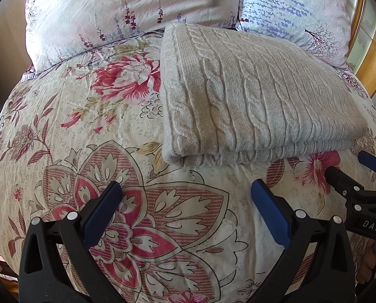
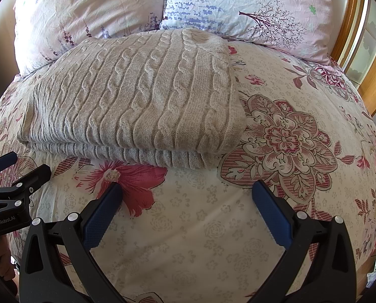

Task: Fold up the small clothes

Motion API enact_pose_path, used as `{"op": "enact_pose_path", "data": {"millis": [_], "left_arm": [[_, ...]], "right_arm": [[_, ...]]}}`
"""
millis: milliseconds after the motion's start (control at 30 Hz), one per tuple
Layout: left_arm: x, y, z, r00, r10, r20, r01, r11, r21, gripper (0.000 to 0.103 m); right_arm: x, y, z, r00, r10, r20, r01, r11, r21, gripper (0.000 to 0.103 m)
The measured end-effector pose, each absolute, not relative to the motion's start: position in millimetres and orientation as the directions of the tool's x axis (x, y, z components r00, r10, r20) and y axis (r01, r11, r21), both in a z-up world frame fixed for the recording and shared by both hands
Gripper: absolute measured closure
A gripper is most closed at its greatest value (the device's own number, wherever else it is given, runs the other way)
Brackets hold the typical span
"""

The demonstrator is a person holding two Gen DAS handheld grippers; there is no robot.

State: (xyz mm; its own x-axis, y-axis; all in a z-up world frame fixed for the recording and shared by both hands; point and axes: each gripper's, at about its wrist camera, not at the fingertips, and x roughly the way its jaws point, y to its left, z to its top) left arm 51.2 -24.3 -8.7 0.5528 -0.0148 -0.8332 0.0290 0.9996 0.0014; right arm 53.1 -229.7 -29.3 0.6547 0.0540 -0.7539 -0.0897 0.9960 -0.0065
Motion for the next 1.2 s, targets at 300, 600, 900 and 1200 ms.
{"op": "enact_pose_path", "data": {"millis": [300, 600, 900, 1200], "left_arm": [[51.6, -24.4, -8.4, 0.553, -0.015, -0.833, 0.028, 1.0, 0.001, 0.002], [51.2, -24.4, -9.1, 0.544, -0.017, -0.839, 0.034, 0.999, 0.002, 0.002], [55.4, -22.8, -9.9, 0.534, -0.022, -0.845, 0.044, 0.999, 0.001, 0.002], [55.5, -23.0, -9.9, 0.534, -0.022, -0.845, 0.044, 0.999, 0.002, 0.002]], "right_arm": [[53.3, -229.6, -29.3, 0.654, 0.054, -0.754, -0.09, 0.996, -0.007, 0.001], [53.2, -229.9, -29.2, 0.654, 0.055, -0.754, -0.092, 0.996, -0.007, 0.001], [53.0, -230.0, -29.3, 0.654, 0.056, -0.754, -0.094, 0.996, -0.007, 0.001], [53.4, -230.2, -29.2, 0.654, 0.057, -0.754, -0.096, 0.995, -0.008, 0.001]]}}
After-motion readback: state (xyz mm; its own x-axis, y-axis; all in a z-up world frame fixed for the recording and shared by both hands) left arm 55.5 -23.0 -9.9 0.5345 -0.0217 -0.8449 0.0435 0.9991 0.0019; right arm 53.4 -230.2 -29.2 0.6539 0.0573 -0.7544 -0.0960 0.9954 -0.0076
